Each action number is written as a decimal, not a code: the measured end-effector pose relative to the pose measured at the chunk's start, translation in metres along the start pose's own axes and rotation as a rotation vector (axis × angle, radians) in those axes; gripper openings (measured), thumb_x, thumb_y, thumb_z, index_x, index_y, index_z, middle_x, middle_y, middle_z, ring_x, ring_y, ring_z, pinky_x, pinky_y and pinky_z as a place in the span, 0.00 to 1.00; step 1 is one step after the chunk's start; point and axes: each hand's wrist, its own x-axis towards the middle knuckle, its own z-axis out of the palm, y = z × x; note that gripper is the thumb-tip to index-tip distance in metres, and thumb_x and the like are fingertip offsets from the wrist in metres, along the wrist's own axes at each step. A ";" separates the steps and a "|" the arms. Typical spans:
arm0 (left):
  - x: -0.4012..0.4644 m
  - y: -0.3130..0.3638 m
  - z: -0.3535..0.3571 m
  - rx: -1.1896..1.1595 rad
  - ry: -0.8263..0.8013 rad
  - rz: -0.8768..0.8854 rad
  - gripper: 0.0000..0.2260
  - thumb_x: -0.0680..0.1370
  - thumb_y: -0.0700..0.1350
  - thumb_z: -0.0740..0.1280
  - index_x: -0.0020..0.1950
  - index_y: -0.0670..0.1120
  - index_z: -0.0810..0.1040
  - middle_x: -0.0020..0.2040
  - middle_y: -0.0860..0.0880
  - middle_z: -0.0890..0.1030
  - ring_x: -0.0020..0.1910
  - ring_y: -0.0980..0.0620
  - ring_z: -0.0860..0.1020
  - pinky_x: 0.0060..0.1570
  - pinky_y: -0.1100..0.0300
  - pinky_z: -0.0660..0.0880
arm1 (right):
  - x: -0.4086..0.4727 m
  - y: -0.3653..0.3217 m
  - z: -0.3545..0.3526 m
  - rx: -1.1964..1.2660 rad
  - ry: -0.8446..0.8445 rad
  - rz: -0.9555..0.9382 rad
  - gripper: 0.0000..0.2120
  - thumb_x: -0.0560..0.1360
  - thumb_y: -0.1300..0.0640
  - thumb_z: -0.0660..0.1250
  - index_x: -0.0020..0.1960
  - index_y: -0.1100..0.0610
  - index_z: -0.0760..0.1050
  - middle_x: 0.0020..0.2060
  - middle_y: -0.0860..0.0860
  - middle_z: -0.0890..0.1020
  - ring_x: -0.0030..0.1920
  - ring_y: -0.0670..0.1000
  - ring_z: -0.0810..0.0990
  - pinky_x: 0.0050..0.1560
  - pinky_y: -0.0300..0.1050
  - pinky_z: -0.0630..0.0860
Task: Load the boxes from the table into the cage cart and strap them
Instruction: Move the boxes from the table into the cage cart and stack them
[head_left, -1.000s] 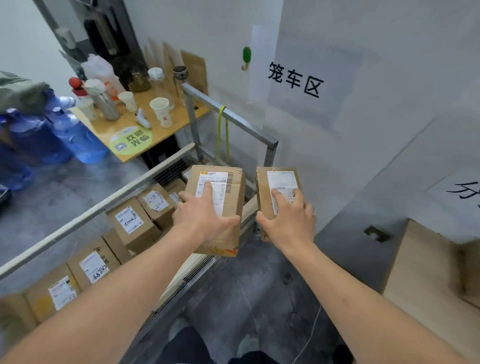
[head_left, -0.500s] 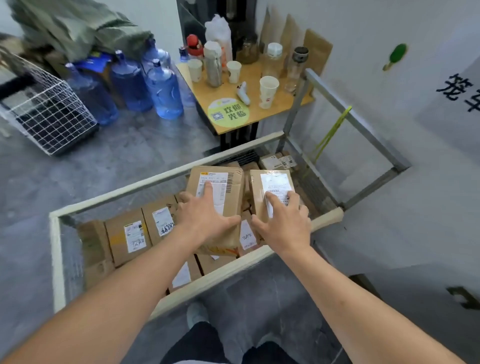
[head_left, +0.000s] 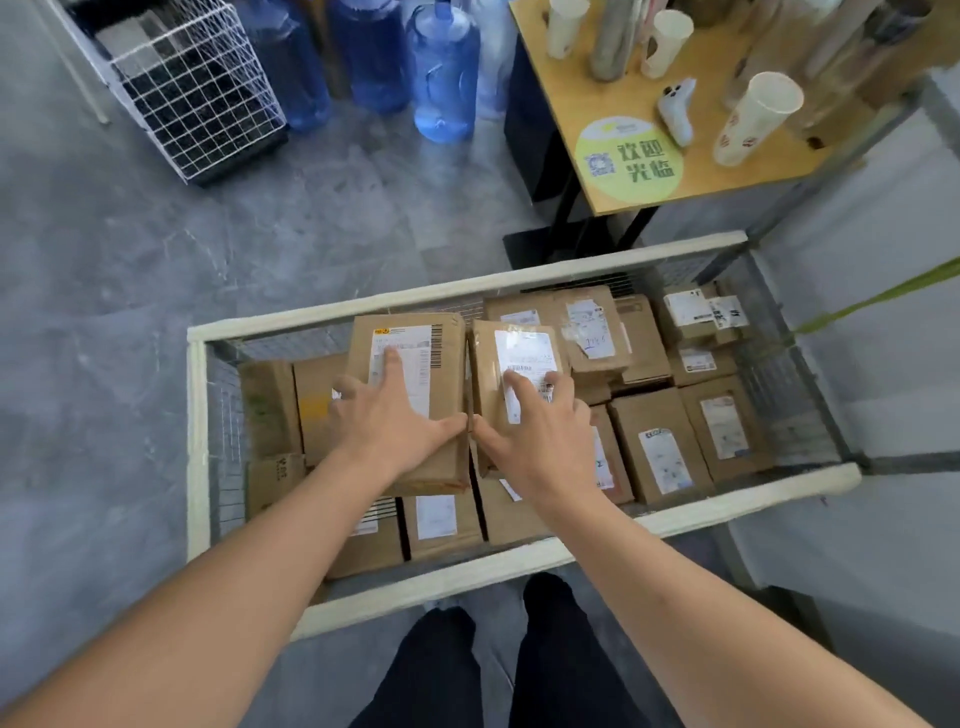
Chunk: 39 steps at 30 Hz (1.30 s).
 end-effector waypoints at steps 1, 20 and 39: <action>0.011 -0.007 0.006 -0.007 -0.009 -0.028 0.59 0.62 0.82 0.65 0.83 0.61 0.42 0.76 0.31 0.60 0.71 0.29 0.68 0.66 0.42 0.72 | 0.011 -0.004 0.014 0.039 -0.026 -0.004 0.32 0.74 0.28 0.65 0.74 0.39 0.66 0.74 0.54 0.64 0.66 0.62 0.70 0.64 0.56 0.73; 0.194 -0.054 0.140 -0.092 0.056 -0.214 0.56 0.59 0.86 0.61 0.80 0.69 0.42 0.74 0.37 0.61 0.67 0.32 0.70 0.64 0.39 0.73 | 0.195 0.018 0.235 0.199 -0.132 -0.018 0.30 0.76 0.35 0.66 0.77 0.38 0.67 0.78 0.53 0.63 0.72 0.63 0.67 0.72 0.59 0.65; 0.204 -0.051 0.188 0.016 0.167 0.276 0.29 0.85 0.64 0.53 0.84 0.64 0.47 0.85 0.50 0.37 0.83 0.43 0.36 0.80 0.36 0.52 | 0.232 0.055 0.265 -0.169 -0.292 -0.200 0.40 0.80 0.59 0.65 0.84 0.50 0.45 0.83 0.60 0.40 0.83 0.62 0.44 0.80 0.57 0.57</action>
